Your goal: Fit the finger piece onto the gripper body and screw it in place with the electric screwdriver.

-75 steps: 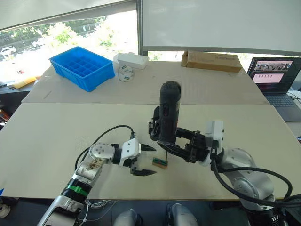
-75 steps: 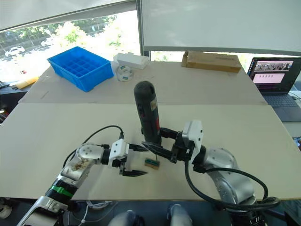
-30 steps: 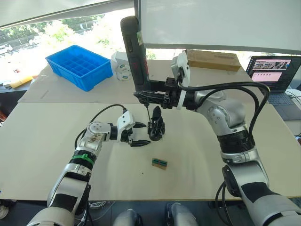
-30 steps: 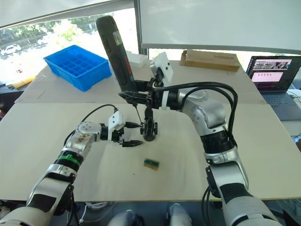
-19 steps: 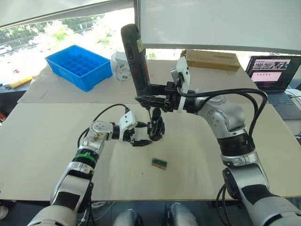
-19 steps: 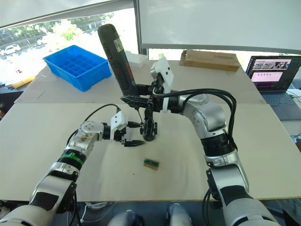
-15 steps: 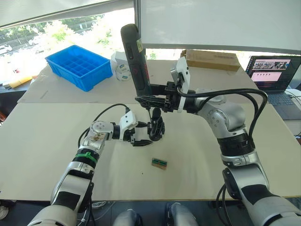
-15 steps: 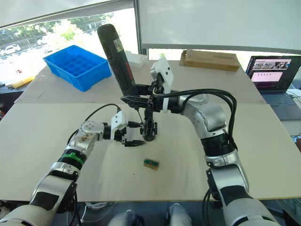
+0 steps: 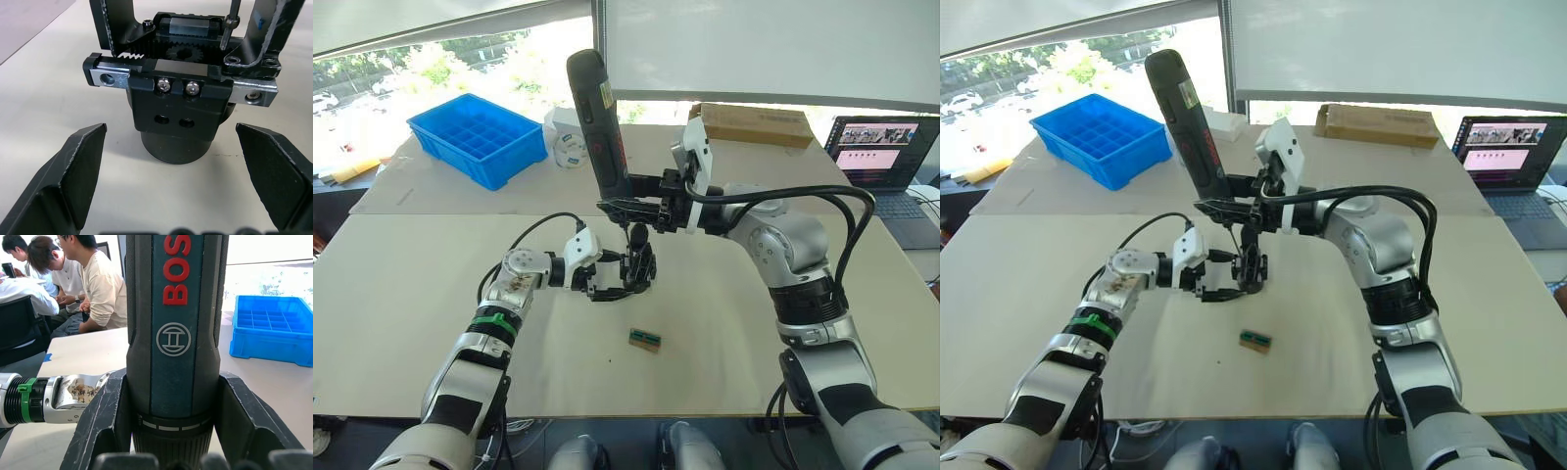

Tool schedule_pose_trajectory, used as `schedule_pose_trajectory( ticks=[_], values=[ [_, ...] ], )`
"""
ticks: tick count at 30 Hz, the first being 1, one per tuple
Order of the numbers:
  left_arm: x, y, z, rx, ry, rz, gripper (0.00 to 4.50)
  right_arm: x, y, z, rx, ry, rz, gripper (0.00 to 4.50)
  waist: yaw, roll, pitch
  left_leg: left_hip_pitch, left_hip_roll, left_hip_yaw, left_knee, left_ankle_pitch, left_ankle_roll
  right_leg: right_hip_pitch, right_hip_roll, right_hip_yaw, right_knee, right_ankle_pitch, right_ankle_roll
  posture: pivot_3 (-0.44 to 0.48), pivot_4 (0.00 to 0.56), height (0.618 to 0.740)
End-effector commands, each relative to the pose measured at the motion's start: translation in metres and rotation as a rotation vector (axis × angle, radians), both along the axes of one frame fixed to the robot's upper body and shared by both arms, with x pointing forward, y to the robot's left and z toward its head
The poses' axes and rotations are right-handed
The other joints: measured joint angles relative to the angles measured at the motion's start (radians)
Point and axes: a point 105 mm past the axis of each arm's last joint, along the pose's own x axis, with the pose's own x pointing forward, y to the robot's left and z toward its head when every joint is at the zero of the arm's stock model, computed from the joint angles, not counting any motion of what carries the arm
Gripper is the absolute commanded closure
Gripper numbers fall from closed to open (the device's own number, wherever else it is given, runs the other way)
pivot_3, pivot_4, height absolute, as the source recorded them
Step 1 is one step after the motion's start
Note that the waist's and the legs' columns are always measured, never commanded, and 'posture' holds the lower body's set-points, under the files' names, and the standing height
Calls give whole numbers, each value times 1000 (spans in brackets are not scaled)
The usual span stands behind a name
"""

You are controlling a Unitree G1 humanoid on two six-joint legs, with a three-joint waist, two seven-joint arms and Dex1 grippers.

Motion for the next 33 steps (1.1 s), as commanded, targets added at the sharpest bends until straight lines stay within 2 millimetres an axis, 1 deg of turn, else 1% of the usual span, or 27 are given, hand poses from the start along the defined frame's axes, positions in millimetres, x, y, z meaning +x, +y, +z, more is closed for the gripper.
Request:
schedule_pose_trajectory(
  ticks=[1,13,26,33],
  values=[
    [3,-3,13,-10,-51,-11,0,-9,-2,21,59,-85,8,2581,0,0,0,0,0,0,0,0,0,0,0,0,0,0,0,0,150,738],
    [2,-2,11,-3,-49,-19,0,-11,-1,23,61,-101,16,2581,0,0,0,0,0,0,0,0,0,0,0,0,0,0,0,0,150,738],
    [0,-2,9,-2,-52,-23,0,-15,-1,37,59,-121,31,2581,0,0,0,0,0,0,0,0,0,0,0,0,0,0,0,0,150,738],
    [-1,-4,9,-6,-56,-27,0,-15,0,33,63,-87,28,2581,0,0,0,0,0,0,0,0,0,0,0,0,0,0,0,0,150,738]
  ],
)
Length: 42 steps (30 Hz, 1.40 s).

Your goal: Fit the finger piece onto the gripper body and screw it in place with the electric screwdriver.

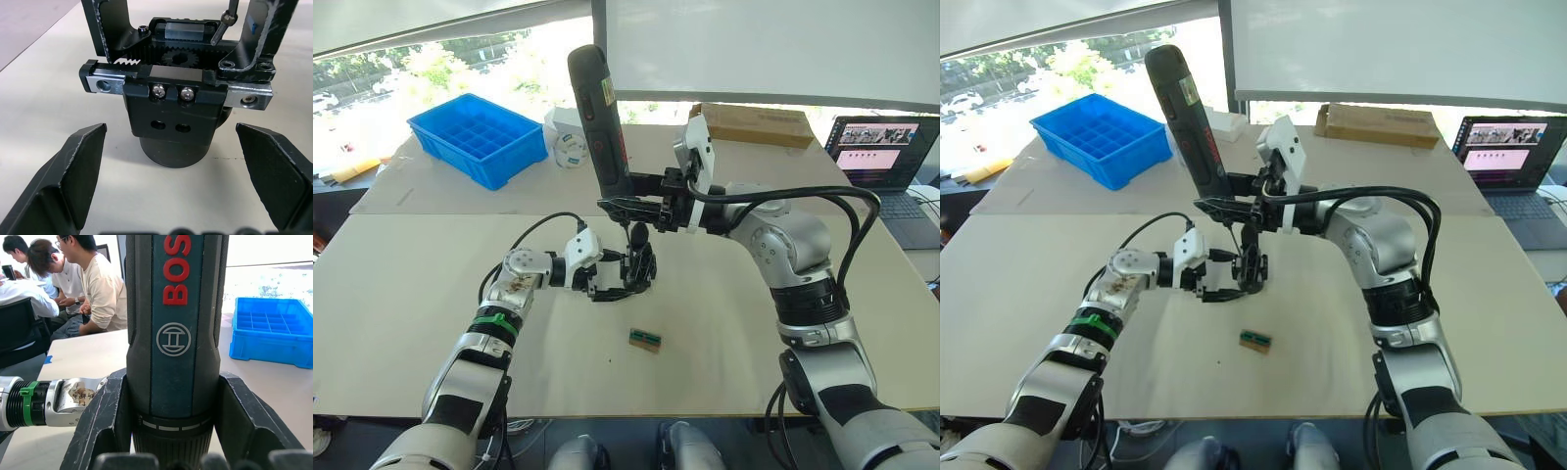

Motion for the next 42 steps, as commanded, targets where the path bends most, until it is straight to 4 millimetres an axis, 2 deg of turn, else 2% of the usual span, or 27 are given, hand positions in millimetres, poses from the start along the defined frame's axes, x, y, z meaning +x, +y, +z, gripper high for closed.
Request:
schedule_pose_trajectory(
  ticks=[1,42],
  values=[
    [0,-3,8,-6,-40,-18,0,-14,0,27,58,-88,31,2581,0,0,0,0,0,0,0,0,0,0,0,0,0,0,0,0,150,738],
    [-3,-6,9,-7,-41,-36,0,-7,0,14,39,-79,3,2581,0,0,0,0,0,0,0,0,0,0,0,0,0,0,0,0,150,738]
  ],
)
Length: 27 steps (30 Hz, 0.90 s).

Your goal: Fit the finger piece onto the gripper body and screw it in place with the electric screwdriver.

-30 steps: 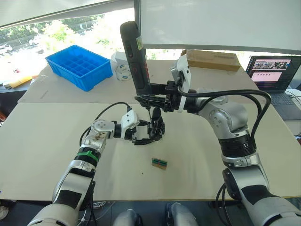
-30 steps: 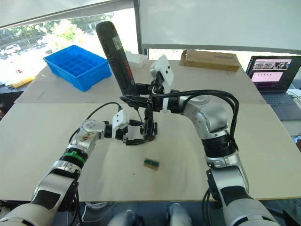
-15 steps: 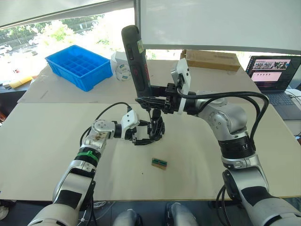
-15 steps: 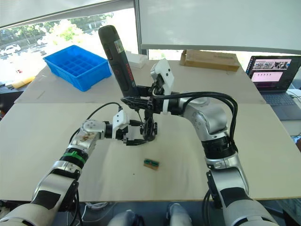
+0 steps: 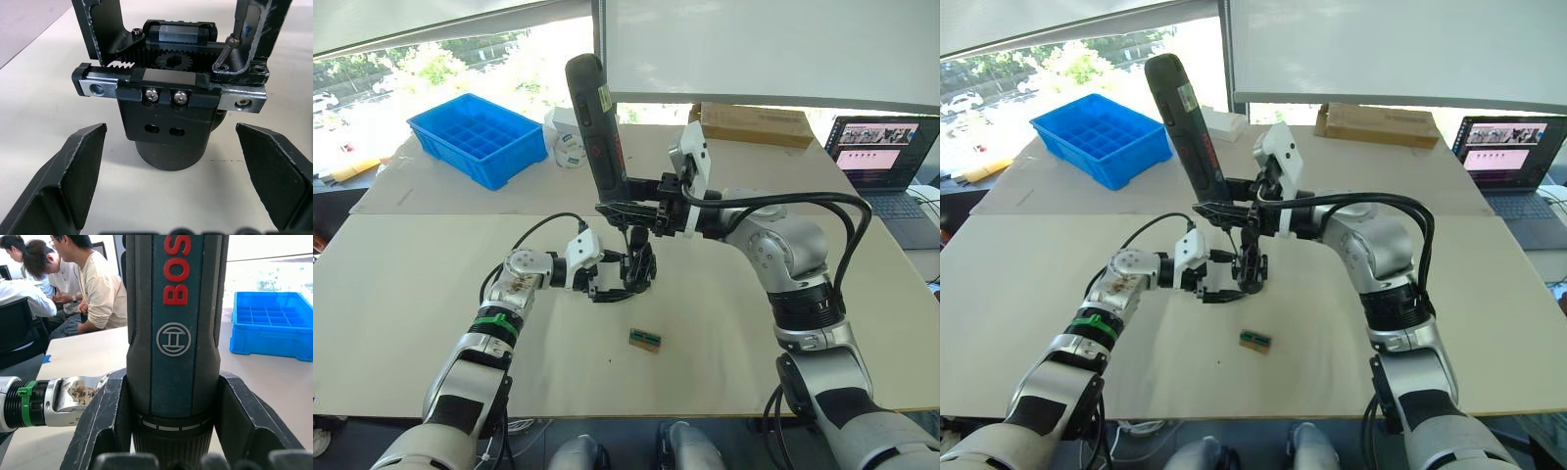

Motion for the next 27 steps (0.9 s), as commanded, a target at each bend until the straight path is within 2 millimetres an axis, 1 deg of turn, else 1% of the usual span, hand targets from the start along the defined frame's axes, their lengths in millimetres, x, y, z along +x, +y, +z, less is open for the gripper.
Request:
schedule_pose_trajectory(
  ticks=[1,10,27],
  values=[
    [-1,-4,9,-7,-43,-22,0,-6,-2,19,42,-89,15,2581,0,0,0,0,0,0,0,0,0,0,0,0,0,0,0,0,150,738],
    [-1,-6,7,-9,-43,-20,0,-6,-1,15,36,-81,17,2581,0,0,0,0,0,0,0,0,0,0,0,0,0,0,0,0,150,738],
    [2,-6,10,-11,-52,-8,0,-10,0,18,27,-88,44,2581,0,0,0,0,0,0,0,0,0,0,0,0,0,0,0,0,150,738]
  ],
)
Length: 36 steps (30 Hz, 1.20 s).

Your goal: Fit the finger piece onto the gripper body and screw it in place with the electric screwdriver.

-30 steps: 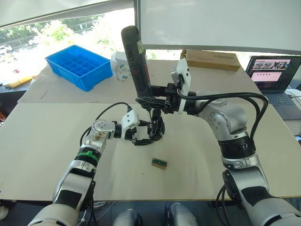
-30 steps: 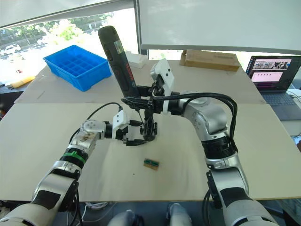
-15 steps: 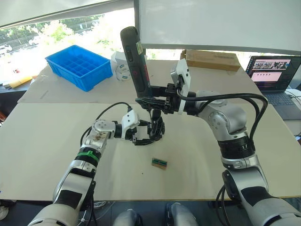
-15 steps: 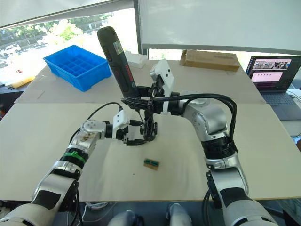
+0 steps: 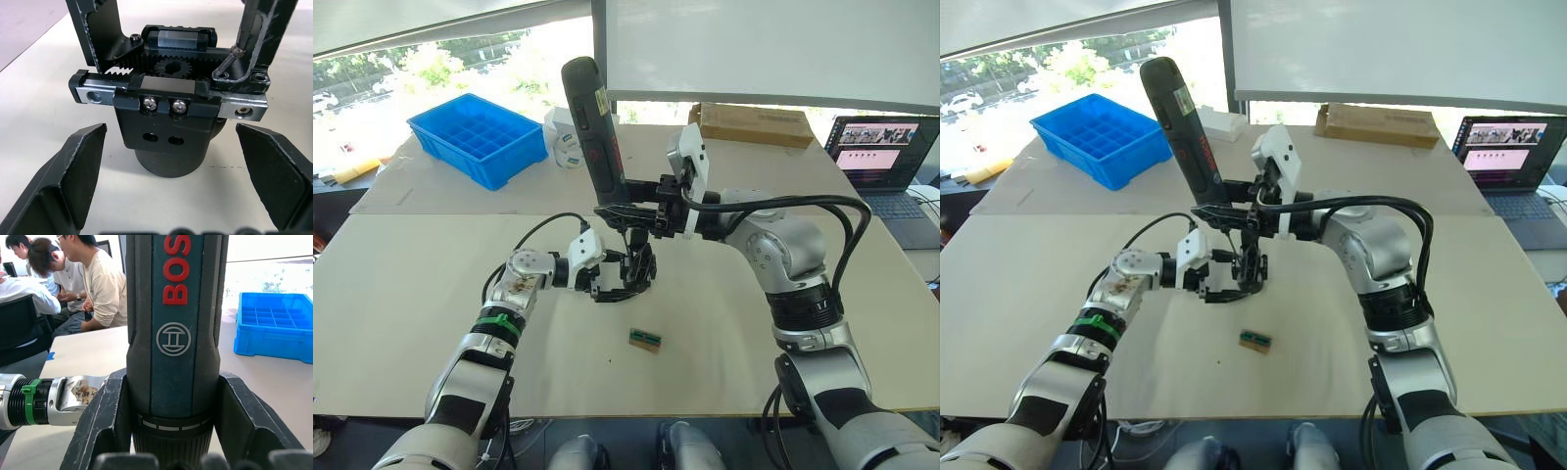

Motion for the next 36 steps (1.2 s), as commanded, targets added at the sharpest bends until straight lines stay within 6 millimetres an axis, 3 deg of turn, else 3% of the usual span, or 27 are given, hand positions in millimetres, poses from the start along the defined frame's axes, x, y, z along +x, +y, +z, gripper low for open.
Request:
schedule_pose_trajectory(
  ticks=[1,36],
  values=[
    [1,-2,9,-3,-48,-12,0,-8,-1,19,35,-79,22,2581,0,0,0,0,0,0,0,0,0,0,0,0,0,0,0,0,150,738],
    [0,0,8,-7,-57,-2,0,-10,2,19,35,-92,44,2581,0,0,0,0,0,0,0,0,0,0,0,0,0,0,0,0,150,738]
  ],
)
